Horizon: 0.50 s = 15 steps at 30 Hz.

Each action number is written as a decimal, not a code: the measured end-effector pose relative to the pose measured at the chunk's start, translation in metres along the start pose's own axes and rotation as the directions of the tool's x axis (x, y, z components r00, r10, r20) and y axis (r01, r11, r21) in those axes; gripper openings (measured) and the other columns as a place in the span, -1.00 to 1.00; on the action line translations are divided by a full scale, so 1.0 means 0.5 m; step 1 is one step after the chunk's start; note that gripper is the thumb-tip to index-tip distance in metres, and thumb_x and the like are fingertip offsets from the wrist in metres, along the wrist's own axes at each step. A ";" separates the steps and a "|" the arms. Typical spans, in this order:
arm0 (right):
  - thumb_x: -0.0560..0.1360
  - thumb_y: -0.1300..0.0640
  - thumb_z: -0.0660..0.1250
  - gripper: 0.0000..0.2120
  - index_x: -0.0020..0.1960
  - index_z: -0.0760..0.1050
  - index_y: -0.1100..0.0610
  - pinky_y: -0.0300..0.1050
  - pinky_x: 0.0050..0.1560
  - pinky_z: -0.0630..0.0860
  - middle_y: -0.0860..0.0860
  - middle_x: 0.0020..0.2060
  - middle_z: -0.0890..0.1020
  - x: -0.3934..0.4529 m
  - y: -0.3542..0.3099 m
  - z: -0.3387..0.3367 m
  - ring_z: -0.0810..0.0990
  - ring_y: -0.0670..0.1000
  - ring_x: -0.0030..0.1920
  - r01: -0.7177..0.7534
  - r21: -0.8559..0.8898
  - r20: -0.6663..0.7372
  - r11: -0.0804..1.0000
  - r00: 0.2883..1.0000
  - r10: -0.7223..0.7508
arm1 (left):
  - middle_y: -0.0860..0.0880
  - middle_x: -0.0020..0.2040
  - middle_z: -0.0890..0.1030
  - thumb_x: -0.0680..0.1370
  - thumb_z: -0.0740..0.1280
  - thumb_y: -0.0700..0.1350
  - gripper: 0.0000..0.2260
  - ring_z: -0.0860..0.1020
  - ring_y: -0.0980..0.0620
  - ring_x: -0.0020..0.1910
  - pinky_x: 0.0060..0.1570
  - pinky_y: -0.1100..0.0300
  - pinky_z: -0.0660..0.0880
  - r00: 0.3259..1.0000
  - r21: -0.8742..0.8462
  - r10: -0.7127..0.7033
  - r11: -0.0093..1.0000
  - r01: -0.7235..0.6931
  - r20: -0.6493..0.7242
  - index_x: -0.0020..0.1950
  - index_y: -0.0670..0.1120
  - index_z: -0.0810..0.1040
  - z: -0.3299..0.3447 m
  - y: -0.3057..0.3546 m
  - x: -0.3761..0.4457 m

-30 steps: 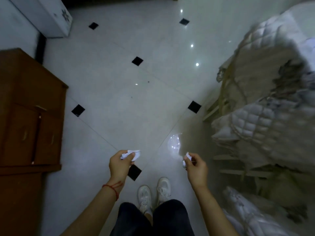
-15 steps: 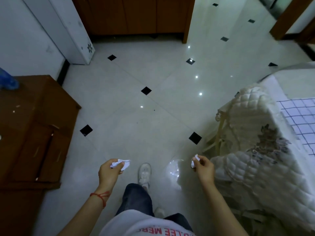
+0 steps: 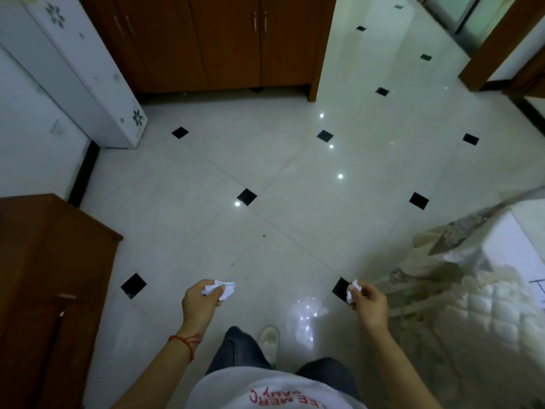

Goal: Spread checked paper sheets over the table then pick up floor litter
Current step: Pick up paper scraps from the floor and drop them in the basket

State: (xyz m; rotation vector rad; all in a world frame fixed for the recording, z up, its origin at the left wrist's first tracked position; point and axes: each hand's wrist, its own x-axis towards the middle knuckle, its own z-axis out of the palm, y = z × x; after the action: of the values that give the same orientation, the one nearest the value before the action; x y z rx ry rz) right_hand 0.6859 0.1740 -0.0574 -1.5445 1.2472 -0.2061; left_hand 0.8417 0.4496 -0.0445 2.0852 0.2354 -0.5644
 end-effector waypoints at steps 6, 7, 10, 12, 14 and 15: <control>0.48 0.25 0.31 -0.79 -0.30 0.49 0.32 -0.09 -0.14 0.37 0.19 -0.37 0.54 0.131 -0.032 -0.013 0.48 0.09 -0.29 -0.076 -0.024 -0.064 0.997 0.995 0.074 | -0.14 -0.31 0.55 0.49 0.31 -0.27 -0.86 0.46 -0.02 -0.30 -0.45 0.47 0.32 0.994 -0.007 0.051 0.999 -0.051 0.095 -0.14 -0.31 0.63 0.106 0.181 0.161; 0.48 0.24 0.31 -0.78 -0.30 0.49 0.33 -0.09 -0.15 0.36 0.18 -0.38 0.54 0.157 -0.032 -0.016 0.48 0.09 -0.29 -0.095 -0.030 -0.088 0.995 0.992 0.092 | -0.13 -0.34 0.55 0.48 0.32 -0.27 -0.87 0.46 -0.02 -0.32 -0.44 0.45 0.33 0.992 -0.012 0.063 0.998 -0.062 0.109 -0.17 -0.31 0.63 0.128 0.214 0.190; 0.49 0.23 0.31 -0.74 -0.34 0.50 0.33 -0.08 -0.09 0.37 0.23 -0.38 0.56 0.250 -0.040 -0.024 0.50 0.11 -0.26 -0.151 -0.029 -0.144 0.988 0.979 0.146 | -0.09 -0.39 0.54 0.45 0.34 -0.28 -0.90 0.46 0.00 -0.36 -0.35 0.33 0.38 0.984 -0.024 0.092 0.996 -0.089 0.152 -0.22 -0.27 0.63 0.195 0.308 0.285; 0.49 0.23 0.30 -0.73 -0.35 0.51 0.32 -0.05 -0.06 0.39 0.25 -0.37 0.58 0.323 -0.055 -0.027 0.52 0.11 -0.24 -0.179 -0.019 -0.159 0.984 0.972 0.174 | -0.05 -0.42 0.53 0.46 0.34 -0.26 -0.89 0.45 0.03 -0.38 -0.39 0.42 0.36 0.977 0.008 0.109 0.994 -0.112 0.183 -0.23 -0.23 0.62 0.237 0.366 0.349; 0.50 0.25 0.28 -0.72 -0.38 0.49 0.26 -0.06 -0.06 0.38 0.20 -0.40 0.56 0.397 -0.084 -0.031 0.51 0.10 -0.26 -0.182 0.000 -0.168 0.983 0.969 0.180 | -0.02 -0.44 0.49 0.48 0.33 -0.24 -0.85 0.43 0.05 -0.40 -0.47 0.48 0.31 0.973 0.060 0.111 0.990 -0.126 0.203 -0.28 -0.19 0.59 0.278 0.425 0.409; 0.51 0.25 0.28 -0.72 -0.39 0.48 0.24 -0.06 -0.07 0.37 0.18 -0.41 0.55 0.434 -0.102 -0.033 0.50 0.10 -0.27 -0.184 0.007 -0.180 0.983 0.967 0.182 | -0.02 -0.45 0.49 0.48 0.33 -0.25 -0.83 0.43 0.05 -0.41 -0.48 0.49 0.31 0.973 0.071 0.108 0.990 -0.125 0.203 -0.32 -0.17 0.57 0.296 0.454 0.437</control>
State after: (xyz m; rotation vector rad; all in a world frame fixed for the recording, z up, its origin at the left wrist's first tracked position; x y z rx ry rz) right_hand 0.7988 -0.0119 -0.1097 -1.4328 1.5272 -0.2234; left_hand 1.0741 0.1904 -0.0478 2.0896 -0.0264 -0.7162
